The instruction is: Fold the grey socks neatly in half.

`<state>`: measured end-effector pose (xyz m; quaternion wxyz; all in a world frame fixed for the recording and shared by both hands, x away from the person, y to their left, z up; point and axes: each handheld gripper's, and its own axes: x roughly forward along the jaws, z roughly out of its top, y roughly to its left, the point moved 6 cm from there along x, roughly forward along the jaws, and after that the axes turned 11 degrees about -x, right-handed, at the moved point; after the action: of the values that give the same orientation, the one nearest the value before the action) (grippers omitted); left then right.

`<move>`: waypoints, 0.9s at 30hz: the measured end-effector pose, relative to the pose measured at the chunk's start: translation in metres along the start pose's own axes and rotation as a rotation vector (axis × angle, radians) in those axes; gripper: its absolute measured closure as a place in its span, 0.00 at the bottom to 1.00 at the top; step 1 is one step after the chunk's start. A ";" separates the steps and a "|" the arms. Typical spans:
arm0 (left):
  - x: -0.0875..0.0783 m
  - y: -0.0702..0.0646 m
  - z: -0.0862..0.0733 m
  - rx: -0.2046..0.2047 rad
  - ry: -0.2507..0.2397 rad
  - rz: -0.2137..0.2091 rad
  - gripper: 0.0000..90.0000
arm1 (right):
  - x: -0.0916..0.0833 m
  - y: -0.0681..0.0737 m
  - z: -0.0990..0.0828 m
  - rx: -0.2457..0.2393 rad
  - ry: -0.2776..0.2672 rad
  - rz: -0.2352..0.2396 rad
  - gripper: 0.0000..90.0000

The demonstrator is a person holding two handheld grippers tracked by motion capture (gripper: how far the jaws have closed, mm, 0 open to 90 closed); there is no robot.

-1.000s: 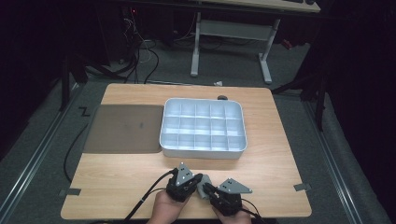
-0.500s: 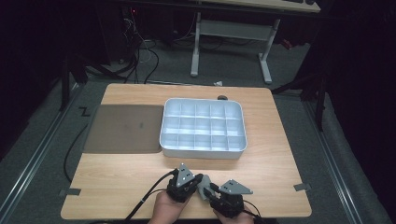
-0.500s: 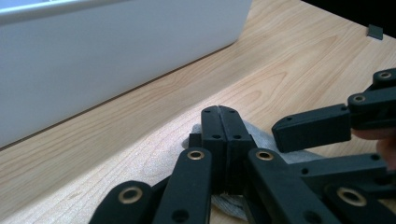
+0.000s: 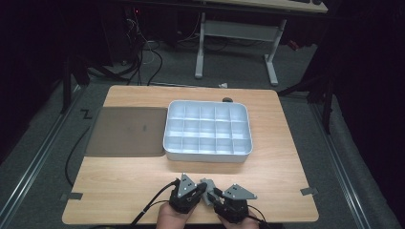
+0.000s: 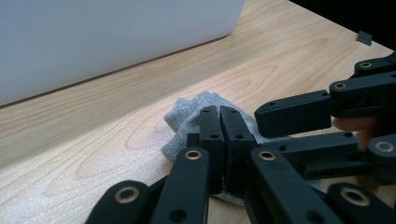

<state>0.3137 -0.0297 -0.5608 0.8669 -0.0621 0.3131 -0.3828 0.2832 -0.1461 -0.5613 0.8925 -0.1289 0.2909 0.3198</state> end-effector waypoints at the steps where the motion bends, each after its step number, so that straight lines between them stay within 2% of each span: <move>1: 0.000 0.000 0.000 0.003 0.005 0.001 0.99 | 0.000 -0.001 0.000 0.007 0.000 0.006 0.75; 3: 0.001 0.000 0.001 0.008 0.008 0.002 0.99 | -0.002 -0.004 0.002 0.023 0.001 0.023 0.73; 6: 0.002 0.000 0.002 0.012 0.013 -0.006 0.99 | -0.004 -0.010 0.003 0.045 0.009 0.020 0.69; 9: 0.003 0.001 0.002 0.017 0.019 -0.011 0.99 | -0.002 -0.015 0.002 0.095 0.040 0.046 0.63; 14: 0.005 0.002 0.003 0.020 0.022 -0.019 1.00 | -0.002 -0.021 0.003 0.129 0.062 0.063 0.59; 23: 0.006 0.002 0.004 0.029 0.023 -0.018 1.00 | -0.007 -0.026 0.009 0.123 0.016 0.049 0.57; 27: 0.006 0.002 0.004 0.032 0.024 -0.018 1.00 | -0.002 -0.024 0.006 0.124 0.047 0.065 0.56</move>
<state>0.3199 -0.0332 -0.5614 0.8605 -0.0464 0.3166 -0.3963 0.3002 -0.1633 -0.5546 0.8808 -0.0714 0.3350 0.3269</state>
